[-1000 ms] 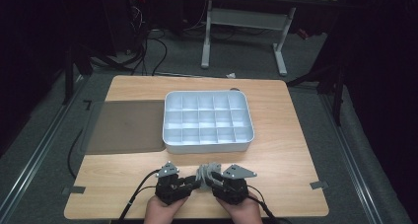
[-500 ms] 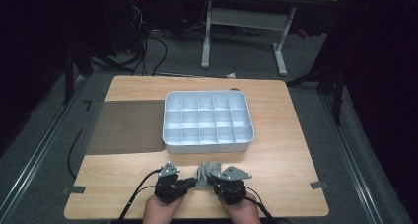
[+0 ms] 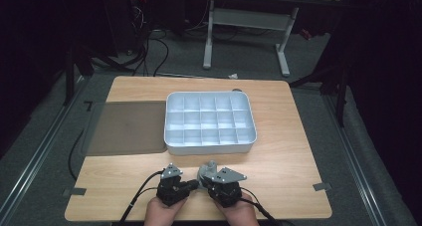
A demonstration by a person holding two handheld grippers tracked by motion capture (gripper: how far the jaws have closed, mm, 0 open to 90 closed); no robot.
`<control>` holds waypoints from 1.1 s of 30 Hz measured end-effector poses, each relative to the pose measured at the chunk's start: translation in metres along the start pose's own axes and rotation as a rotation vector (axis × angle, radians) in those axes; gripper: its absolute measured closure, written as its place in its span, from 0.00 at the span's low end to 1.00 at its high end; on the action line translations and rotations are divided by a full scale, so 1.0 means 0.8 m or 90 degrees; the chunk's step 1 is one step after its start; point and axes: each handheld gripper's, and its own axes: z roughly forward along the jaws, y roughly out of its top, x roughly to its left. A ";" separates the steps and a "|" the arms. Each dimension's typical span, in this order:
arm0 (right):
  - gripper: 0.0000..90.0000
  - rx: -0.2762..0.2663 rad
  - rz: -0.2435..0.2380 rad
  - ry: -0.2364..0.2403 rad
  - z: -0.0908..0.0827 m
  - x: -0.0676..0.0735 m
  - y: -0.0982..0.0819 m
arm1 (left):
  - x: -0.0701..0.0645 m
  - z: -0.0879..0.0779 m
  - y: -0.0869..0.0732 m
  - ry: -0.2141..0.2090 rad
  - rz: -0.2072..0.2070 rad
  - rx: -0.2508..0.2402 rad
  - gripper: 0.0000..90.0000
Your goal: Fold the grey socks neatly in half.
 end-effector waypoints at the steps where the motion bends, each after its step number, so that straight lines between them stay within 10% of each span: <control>1: 0.97 0.005 0.000 0.000 0.001 0.000 -0.001 | 0.000 0.000 0.000 0.000 0.000 0.001 0.95; 9: 0.97 0.026 0.002 0.009 0.013 -0.002 -0.009 | 0.002 -0.001 0.000 -0.004 -0.006 0.001 0.92; 15: 0.97 0.033 -0.002 0.008 0.017 0.001 -0.011 | 0.008 -0.021 0.003 -0.006 -0.015 -0.057 0.84; 19: 0.96 0.035 -0.002 0.009 0.017 0.000 -0.011 | -0.006 -0.029 0.018 0.001 0.032 -0.101 0.93; 28: 0.96 0.035 -0.002 0.010 0.017 0.000 -0.011 | -0.023 -0.004 0.030 0.006 0.080 -0.107 1.00; 33: 0.96 0.033 -0.002 0.009 0.017 0.001 -0.012 | -0.018 0.012 0.024 0.055 0.112 -0.079 1.00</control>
